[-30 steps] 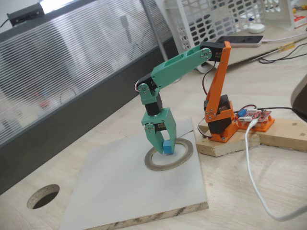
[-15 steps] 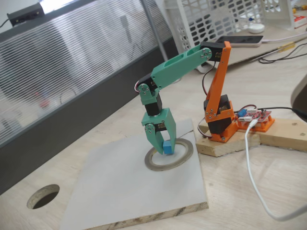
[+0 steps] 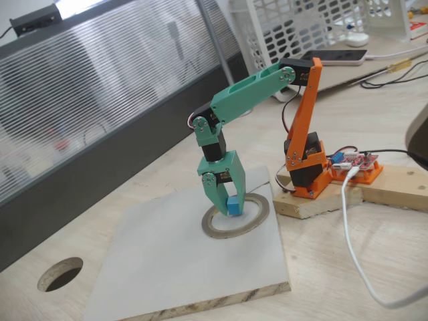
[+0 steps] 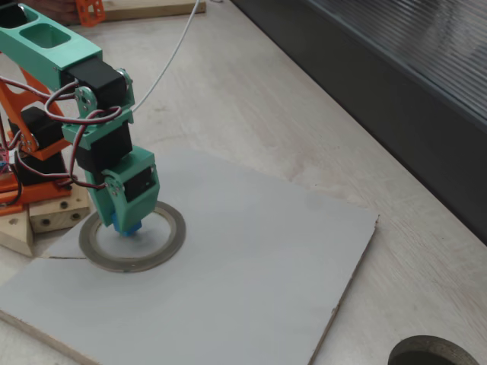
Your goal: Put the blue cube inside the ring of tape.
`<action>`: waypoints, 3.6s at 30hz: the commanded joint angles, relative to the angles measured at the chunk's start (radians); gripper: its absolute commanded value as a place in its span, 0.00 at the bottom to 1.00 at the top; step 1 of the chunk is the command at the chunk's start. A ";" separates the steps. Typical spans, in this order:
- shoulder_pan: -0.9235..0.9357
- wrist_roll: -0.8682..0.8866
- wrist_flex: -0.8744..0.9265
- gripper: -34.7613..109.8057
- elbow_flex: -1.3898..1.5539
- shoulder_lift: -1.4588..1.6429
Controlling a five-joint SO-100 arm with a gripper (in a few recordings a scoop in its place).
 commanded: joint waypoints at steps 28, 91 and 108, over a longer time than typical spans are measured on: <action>0.008 0.002 0.017 0.32 0.003 0.035; 0.020 0.006 0.741 0.56 -0.387 0.037; 0.021 0.014 0.741 0.55 -0.342 0.037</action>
